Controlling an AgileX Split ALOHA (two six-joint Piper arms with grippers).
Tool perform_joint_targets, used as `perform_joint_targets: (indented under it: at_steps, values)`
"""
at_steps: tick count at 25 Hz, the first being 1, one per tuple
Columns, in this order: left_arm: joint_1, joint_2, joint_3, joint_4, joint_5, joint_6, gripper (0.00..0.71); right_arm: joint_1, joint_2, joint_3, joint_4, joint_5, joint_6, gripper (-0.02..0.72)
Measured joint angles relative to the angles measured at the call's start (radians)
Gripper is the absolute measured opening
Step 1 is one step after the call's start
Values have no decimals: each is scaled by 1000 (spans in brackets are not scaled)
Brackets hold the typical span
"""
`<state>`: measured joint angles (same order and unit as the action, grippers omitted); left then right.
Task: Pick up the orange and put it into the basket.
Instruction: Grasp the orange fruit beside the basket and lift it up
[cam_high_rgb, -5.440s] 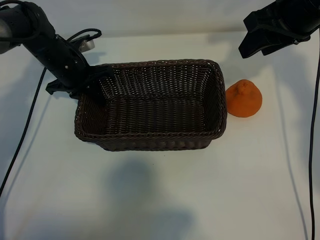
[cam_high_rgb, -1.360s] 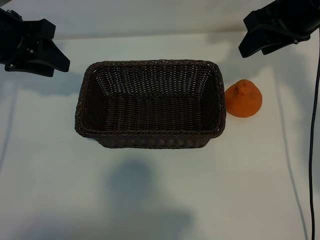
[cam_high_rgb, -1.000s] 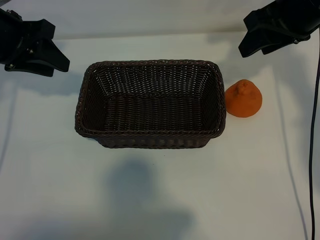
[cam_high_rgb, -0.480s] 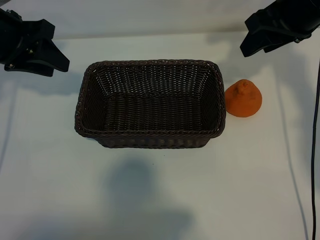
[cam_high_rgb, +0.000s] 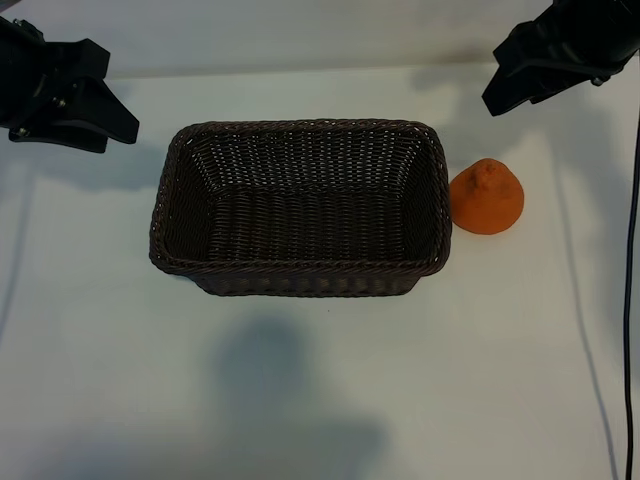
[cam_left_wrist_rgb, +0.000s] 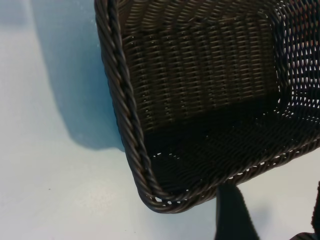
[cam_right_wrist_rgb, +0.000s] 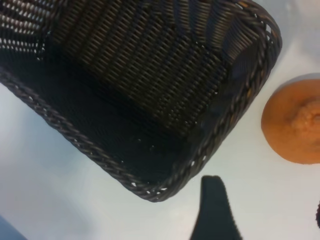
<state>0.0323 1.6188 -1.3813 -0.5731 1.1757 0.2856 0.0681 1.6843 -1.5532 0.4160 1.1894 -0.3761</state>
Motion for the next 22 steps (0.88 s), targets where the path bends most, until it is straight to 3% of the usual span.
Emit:
perform_joint_targets:
  at_steps: [10,22]
  values:
    - [0,0,0,0,0,18,430,0,112,0,-86,-23,16,475]
    - [0,0,0,0,0,19,430,0,277,0,-104,-69,18,489]
